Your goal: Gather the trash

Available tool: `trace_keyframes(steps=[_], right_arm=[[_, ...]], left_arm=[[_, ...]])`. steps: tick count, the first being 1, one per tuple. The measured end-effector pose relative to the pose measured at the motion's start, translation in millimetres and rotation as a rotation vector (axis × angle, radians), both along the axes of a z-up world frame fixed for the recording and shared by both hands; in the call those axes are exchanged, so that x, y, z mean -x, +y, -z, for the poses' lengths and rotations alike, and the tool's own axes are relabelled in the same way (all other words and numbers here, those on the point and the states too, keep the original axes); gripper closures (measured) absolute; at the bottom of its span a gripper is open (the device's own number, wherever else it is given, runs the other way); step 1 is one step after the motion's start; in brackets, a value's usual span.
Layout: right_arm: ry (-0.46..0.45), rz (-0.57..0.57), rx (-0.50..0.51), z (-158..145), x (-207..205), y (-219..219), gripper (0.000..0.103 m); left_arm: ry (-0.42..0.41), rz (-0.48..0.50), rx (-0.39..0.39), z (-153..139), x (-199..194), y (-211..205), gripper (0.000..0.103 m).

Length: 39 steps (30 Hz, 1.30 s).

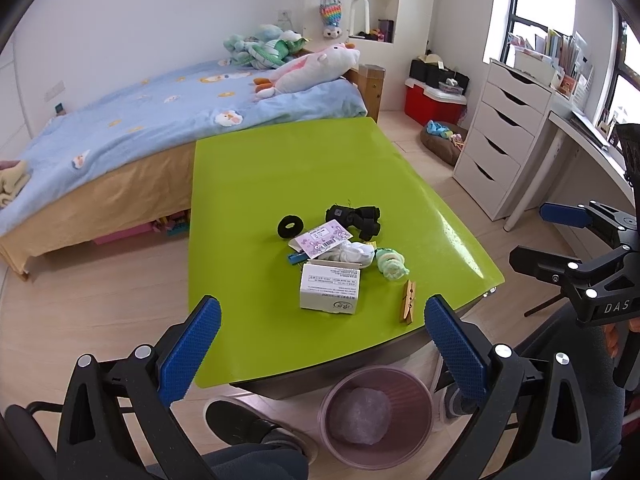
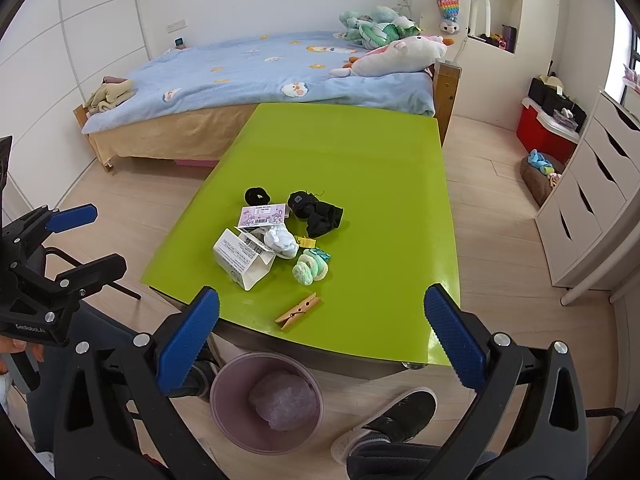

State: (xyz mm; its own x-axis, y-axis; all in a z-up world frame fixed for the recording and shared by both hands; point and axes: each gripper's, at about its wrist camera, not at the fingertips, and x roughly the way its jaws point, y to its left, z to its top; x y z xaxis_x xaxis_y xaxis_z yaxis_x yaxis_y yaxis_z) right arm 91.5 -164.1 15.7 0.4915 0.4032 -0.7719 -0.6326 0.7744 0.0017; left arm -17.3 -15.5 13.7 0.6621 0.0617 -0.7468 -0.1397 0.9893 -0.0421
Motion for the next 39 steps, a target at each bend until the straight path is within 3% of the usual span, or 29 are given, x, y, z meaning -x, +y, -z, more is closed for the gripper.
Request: trace_keyframes(steps=[39], right_arm=[[0.009, 0.001, 0.003, -0.1, -1.3, 0.2, 0.003]], left_arm=[[0.005, 0.001, 0.002, 2.1, -2.5, 3.2, 0.005]])
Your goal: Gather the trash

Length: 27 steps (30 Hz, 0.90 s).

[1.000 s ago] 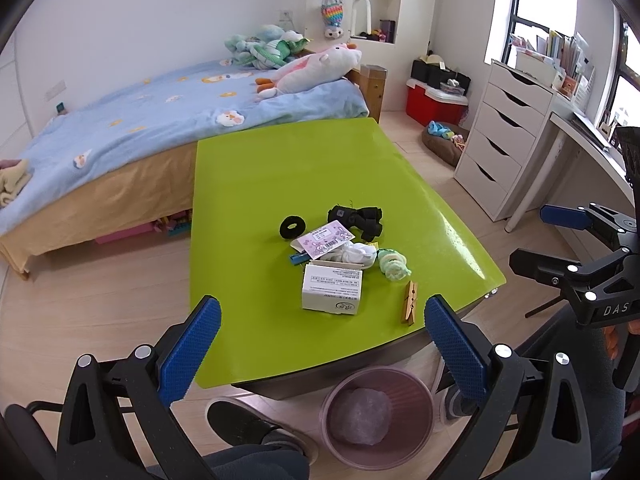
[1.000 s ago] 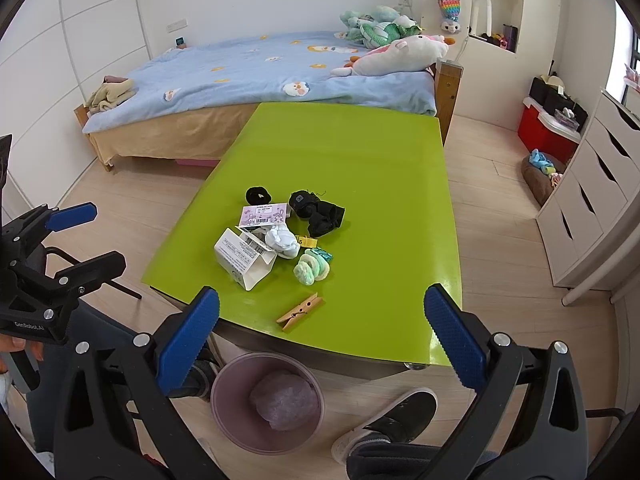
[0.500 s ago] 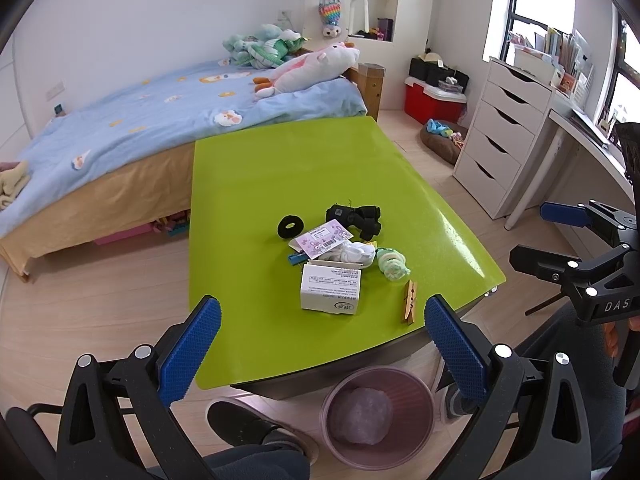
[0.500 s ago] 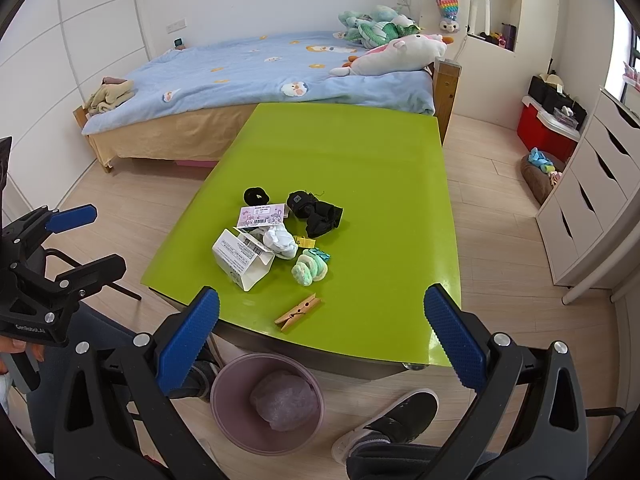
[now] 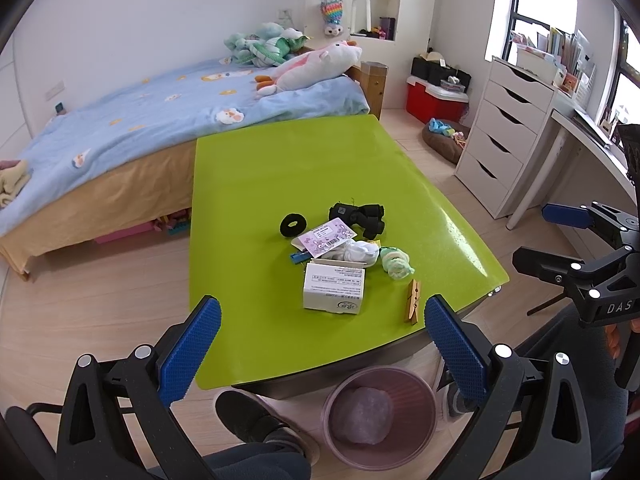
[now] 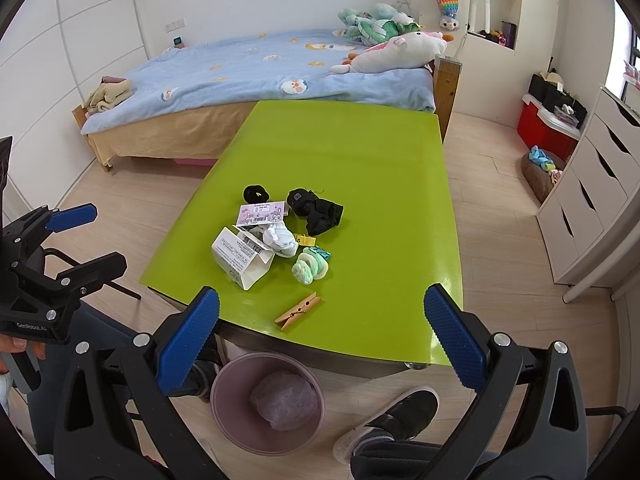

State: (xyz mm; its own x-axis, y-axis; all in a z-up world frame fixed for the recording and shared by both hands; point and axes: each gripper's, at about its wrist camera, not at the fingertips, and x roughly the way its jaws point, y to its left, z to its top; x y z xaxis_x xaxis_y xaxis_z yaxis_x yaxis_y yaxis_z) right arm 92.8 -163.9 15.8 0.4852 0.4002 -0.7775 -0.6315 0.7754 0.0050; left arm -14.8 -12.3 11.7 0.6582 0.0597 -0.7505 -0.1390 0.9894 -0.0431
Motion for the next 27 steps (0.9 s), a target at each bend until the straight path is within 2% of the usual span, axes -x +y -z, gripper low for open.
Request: trace_keyframes(steps=[17, 27], right_arm=[[0.032, 0.023, 0.025, 13.9, -10.4, 6.7, 0.003], [0.209, 0.106, 0.100, 58.3, -47.8, 29.1, 0.003]], left_arm=[[0.006, -0.002, -0.005, 6.1, -1.7, 3.0, 0.005], [0.012, -0.017, -0.008, 12.4, -0.9, 7.3, 0.005]])
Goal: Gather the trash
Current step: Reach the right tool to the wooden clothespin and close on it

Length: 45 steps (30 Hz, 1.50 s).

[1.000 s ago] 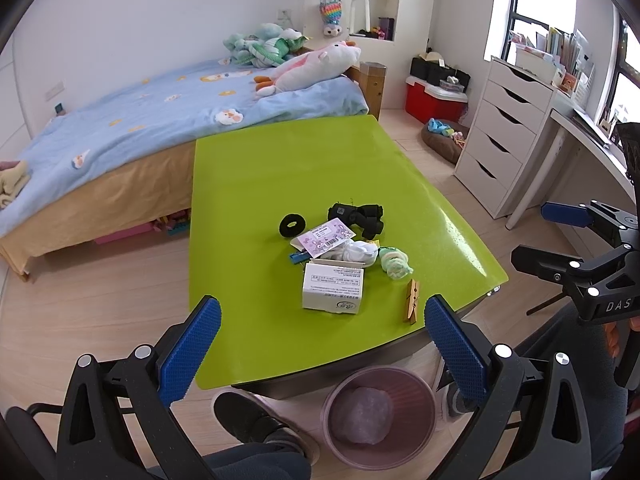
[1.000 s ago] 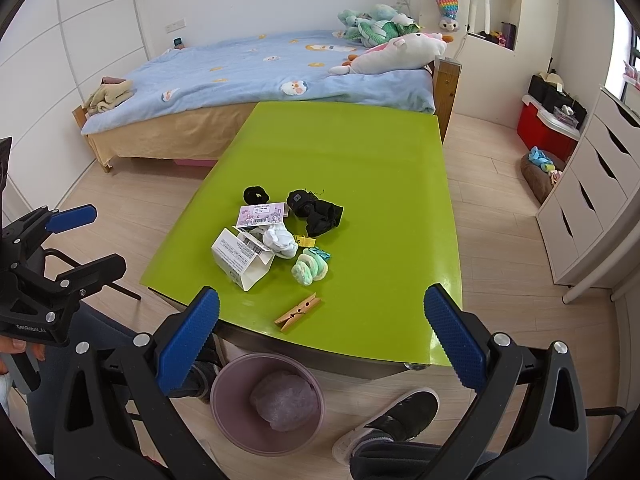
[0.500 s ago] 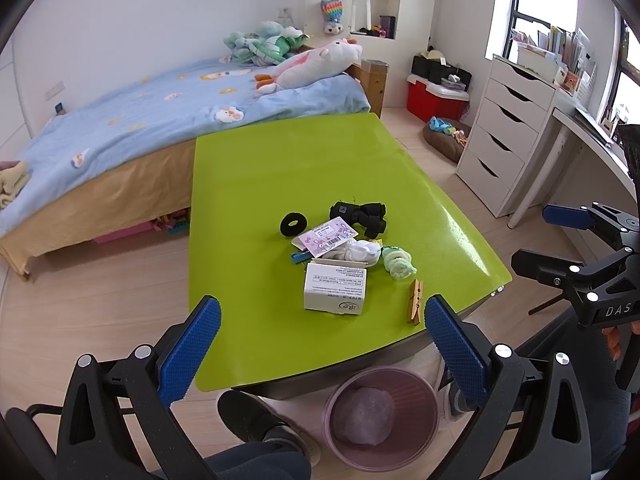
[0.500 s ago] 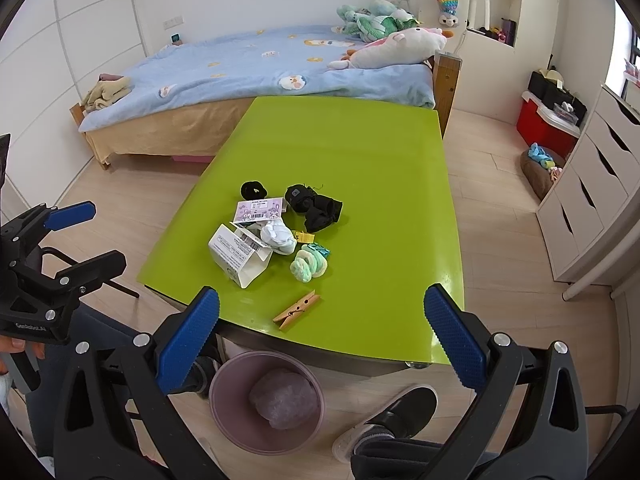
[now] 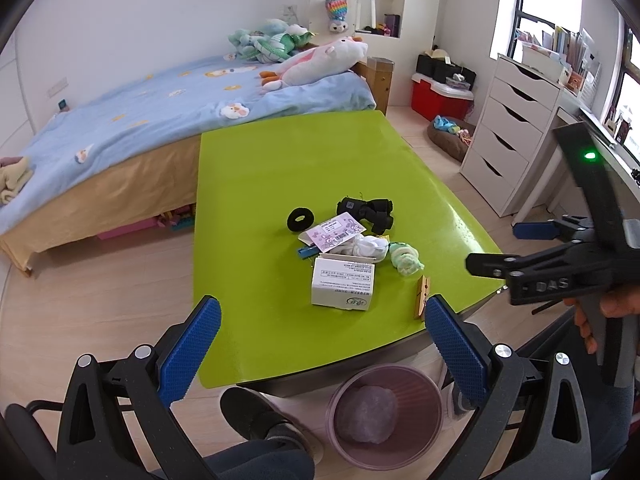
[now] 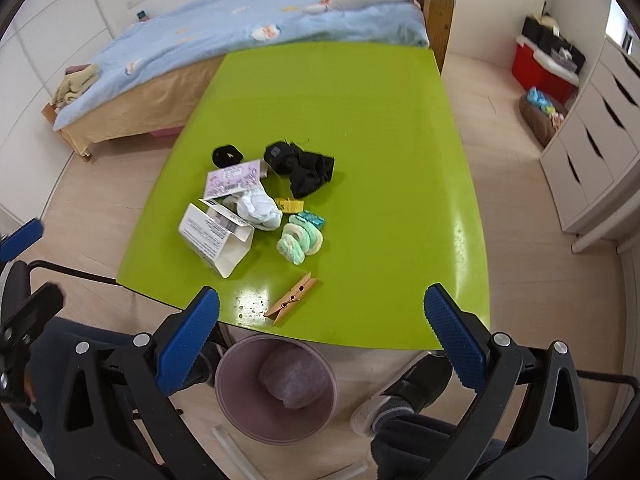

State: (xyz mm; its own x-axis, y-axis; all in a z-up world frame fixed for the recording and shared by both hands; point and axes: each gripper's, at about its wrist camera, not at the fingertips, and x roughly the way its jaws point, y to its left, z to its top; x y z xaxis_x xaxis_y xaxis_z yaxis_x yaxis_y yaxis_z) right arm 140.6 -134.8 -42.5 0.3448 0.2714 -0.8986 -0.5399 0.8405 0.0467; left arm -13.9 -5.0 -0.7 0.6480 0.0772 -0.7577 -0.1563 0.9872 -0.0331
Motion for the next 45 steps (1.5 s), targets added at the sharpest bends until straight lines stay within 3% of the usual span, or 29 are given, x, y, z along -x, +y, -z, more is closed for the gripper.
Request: trace_keyframes(steps=[8, 13, 14, 15, 16, 19, 27, 33, 45], right_arm=[[0.205, 0.090, 0.093, 57.5, -31.6, 21.2, 0.003], [0.311, 0.152, 0.083, 81.9, -41.6, 27.0, 0.003], [0.330, 0.162, 0.072, 85.5, -42.5, 27.4, 0.010], [0.346, 0.169, 0.075, 89.0, -42.8, 28.5, 0.026], [0.354, 0.176, 0.086, 90.8, -42.6, 29.3, 0.032], [0.357, 0.174, 0.090, 89.5, -40.8, 33.0, 0.037], [0.367, 0.150, 0.072, 86.8, -41.3, 36.9, 0.081], [0.370, 0.142, 0.049, 85.7, -40.6, 36.7, 0.090], [0.312, 0.101, -0.029, 50.3, -32.8, 12.2, 0.091]], left_arm=[[0.003, -0.016, 0.001, 0.3, 3.9, 3.3, 0.005], [0.006, -0.023, 0.006, 2.8, 6.1, 5.7, 0.005], [0.007, -0.025, 0.008, 3.0, 5.7, 6.5, 0.005], [0.008, -0.027, 0.009, 3.5, 5.7, 7.2, 0.005], [0.008, -0.030, 0.011, 4.3, 6.5, 8.4, 0.005], [0.009, -0.040, 0.018, 5.8, 8.0, 10.7, 0.005], [0.012, -0.044, 0.029, 10.0, 8.2, 12.0, 0.005], [0.014, -0.041, 0.027, 10.5, 5.4, 10.0, 0.005], [0.053, 0.003, 0.032, 20.8, -32.1, 5.6, 0.005]])
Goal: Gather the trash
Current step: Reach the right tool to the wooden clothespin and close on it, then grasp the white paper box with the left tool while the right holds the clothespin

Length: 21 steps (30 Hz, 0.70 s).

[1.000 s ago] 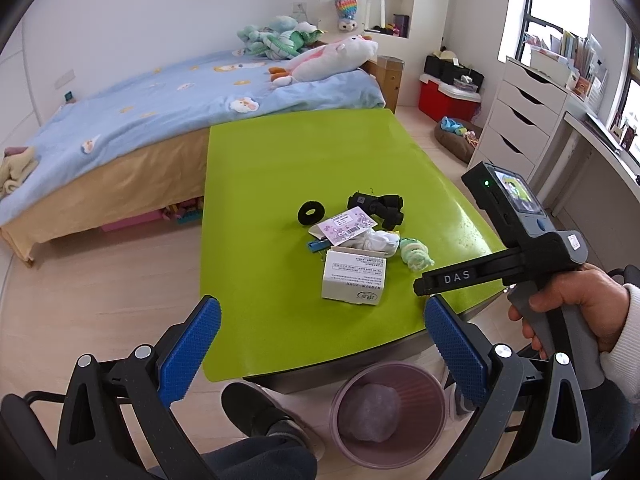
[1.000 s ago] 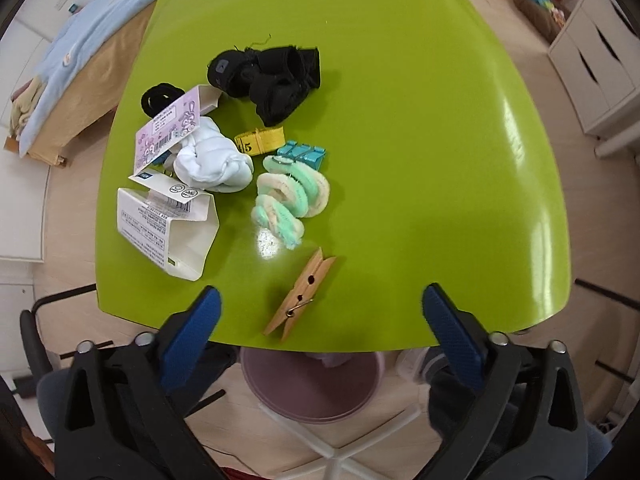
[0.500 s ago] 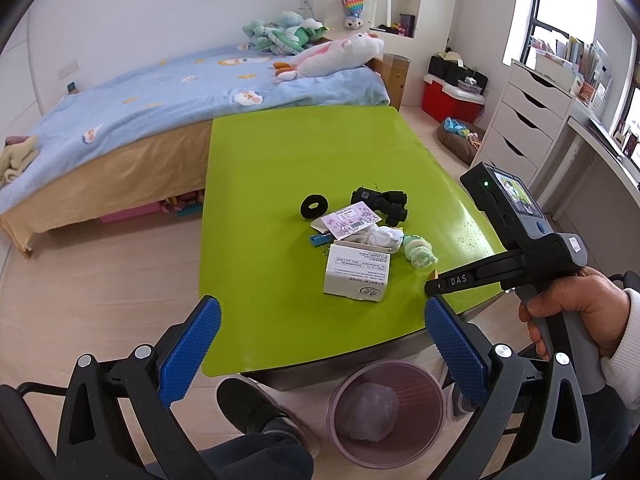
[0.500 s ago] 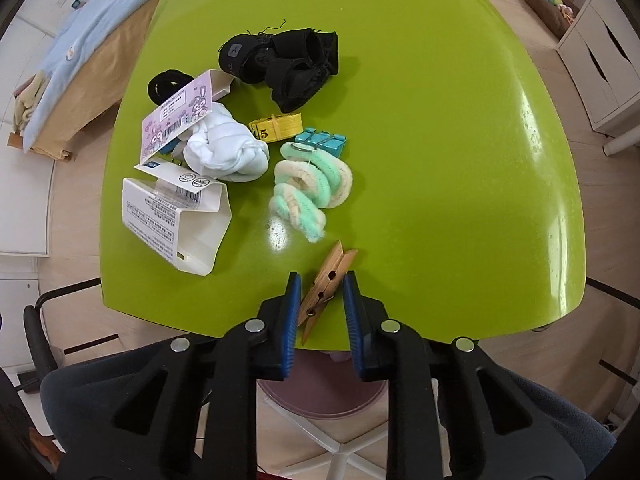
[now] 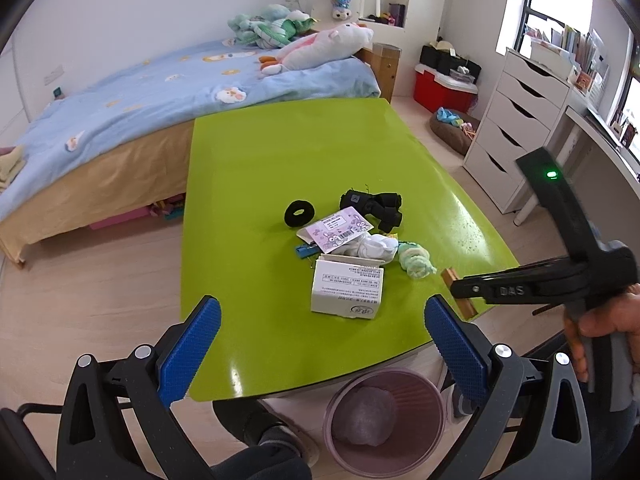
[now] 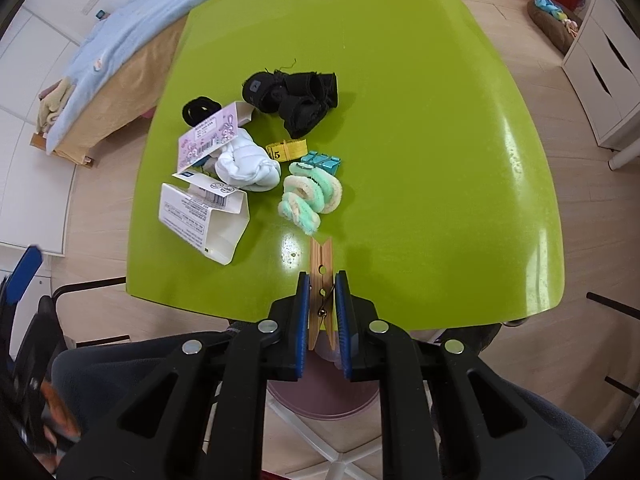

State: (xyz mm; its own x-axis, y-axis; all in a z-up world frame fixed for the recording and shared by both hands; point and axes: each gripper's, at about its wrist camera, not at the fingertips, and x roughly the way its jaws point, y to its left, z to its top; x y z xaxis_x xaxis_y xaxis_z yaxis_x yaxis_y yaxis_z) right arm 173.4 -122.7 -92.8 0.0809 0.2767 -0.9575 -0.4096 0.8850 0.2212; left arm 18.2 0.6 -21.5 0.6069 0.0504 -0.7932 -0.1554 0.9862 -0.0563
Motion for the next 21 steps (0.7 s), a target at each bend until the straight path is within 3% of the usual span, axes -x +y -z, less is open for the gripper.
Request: trace_keyframes(steps=[9, 21], right_arm=[[-0.024, -0.011, -0.029, -16.7, 3.9, -17.1, 0.091], [-0.021, -0.011, -0.036, -17.2, 2.4, -27.6, 0.091]], left_arm=[[0.076, 0.050, -0.006, 21.0, -34.9, -1.3, 0.005], [0.246, 0.107, 0.042, 76.8, -75.4, -2.6, 0.005]])
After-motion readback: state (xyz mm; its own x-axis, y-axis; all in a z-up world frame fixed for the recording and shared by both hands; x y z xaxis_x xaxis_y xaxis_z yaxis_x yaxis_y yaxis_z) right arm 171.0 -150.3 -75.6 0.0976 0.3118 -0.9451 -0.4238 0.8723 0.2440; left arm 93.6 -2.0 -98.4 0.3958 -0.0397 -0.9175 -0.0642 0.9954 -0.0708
